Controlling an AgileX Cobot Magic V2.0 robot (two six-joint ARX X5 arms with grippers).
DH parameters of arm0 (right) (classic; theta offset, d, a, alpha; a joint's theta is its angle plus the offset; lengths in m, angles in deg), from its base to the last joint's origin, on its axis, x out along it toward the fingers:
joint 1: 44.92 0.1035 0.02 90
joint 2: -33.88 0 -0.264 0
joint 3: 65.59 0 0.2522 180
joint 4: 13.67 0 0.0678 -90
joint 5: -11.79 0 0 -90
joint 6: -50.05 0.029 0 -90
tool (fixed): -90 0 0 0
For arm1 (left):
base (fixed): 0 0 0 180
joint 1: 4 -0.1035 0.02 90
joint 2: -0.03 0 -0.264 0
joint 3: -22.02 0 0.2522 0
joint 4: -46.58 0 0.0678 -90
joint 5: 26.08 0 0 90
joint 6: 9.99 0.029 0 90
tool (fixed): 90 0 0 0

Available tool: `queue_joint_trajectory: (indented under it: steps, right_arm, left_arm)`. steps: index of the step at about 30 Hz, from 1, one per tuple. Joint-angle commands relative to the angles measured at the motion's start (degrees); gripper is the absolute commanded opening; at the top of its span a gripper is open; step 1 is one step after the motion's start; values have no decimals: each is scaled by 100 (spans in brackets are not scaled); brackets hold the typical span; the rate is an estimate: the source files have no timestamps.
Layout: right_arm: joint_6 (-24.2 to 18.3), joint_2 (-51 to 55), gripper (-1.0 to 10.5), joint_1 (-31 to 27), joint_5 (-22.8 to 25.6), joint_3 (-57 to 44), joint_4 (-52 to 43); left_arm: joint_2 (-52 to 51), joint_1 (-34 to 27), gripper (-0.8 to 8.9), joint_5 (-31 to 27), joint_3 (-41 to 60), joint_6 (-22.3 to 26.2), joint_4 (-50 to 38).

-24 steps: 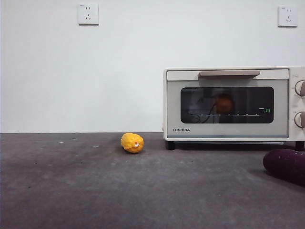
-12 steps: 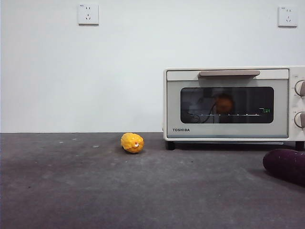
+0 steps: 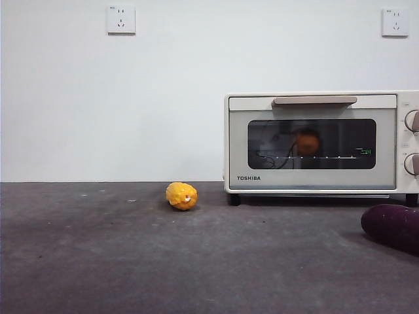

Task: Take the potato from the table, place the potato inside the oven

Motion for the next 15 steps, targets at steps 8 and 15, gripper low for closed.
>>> queue_joint_trajectory:
  steps: [8,15]
  right_arm:
    - [-2,-13,1,2,4,-15,105]
    - [-2,-13,1,2,4,-15,105]
  left_arm:
    - [-1399,-820,-4,-149,1419,658,-811]
    - [-2933,-1484,-4,-155,3777,704,-2898]
